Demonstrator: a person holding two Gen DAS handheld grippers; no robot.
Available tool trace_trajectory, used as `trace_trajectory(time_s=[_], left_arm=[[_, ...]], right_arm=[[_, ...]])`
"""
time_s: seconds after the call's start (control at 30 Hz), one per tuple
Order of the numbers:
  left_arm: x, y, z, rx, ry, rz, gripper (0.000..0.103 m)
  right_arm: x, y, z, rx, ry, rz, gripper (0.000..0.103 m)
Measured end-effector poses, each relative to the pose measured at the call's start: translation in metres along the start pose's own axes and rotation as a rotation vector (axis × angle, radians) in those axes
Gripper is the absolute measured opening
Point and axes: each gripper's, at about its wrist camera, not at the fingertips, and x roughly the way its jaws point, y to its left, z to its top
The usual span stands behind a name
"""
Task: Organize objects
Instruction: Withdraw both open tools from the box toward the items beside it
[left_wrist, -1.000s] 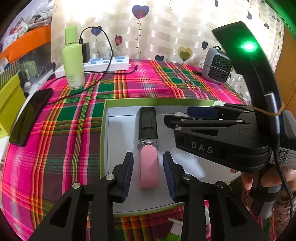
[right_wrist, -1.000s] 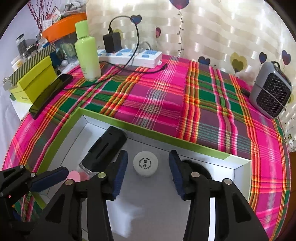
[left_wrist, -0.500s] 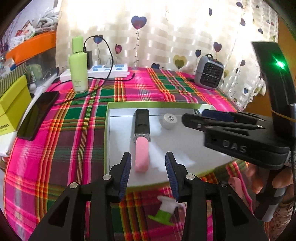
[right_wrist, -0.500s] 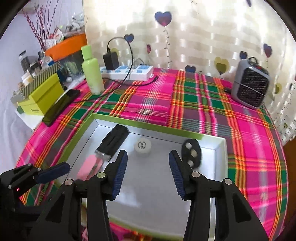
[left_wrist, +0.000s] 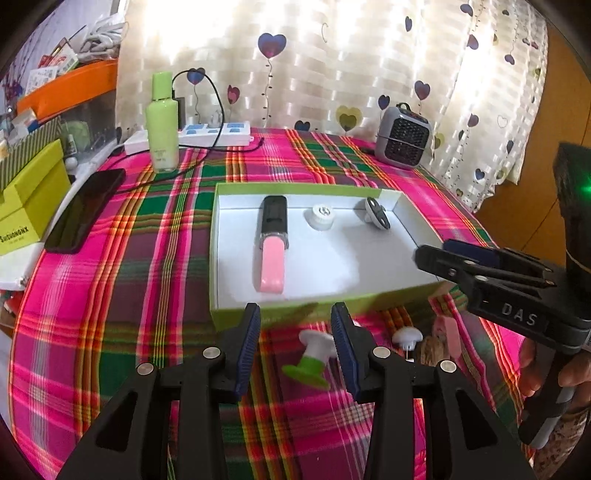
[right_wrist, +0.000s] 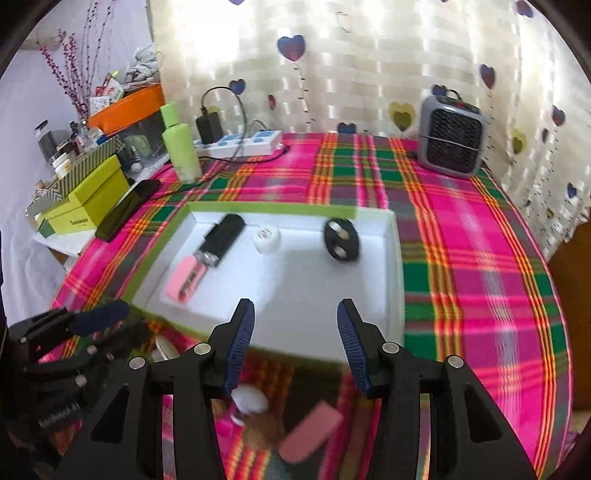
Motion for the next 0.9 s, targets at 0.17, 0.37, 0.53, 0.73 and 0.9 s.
trace_trajectory(time_s=[0.17, 0.37, 0.53, 0.73, 0.9], left_arm=[[-0.009, -0.003, -0.001, 0.008, -0.015, -0.031, 0.038], [-0.013, -0.002, -0.017, -0.009, 0.004, -0.06, 0.039], [-0.012, -0.001, -0.032, 0.023, 0.018, -0.065, 0.04], [-0.012, 0.004, -0.035, -0.005, 0.021, -0.119, 0.04], [-0.007, 0.002, -0.03, 0.012, 0.022, -0.096, 0.043]], right_arm=[[-0.015, -0.012, -0.013, 0.021, -0.013, -0.009, 0.048], [-0.033, -0.027, -0.028, 0.055, -0.048, -0.019, 0.048], [-0.039, -0.032, -0.045, 0.048, -0.036, -0.044, 0.048], [-0.036, -0.035, -0.058, 0.063, -0.019, -0.002, 0.048], [-0.031, -0.035, -0.062, 0.081, -0.011, 0.022, 0.048]])
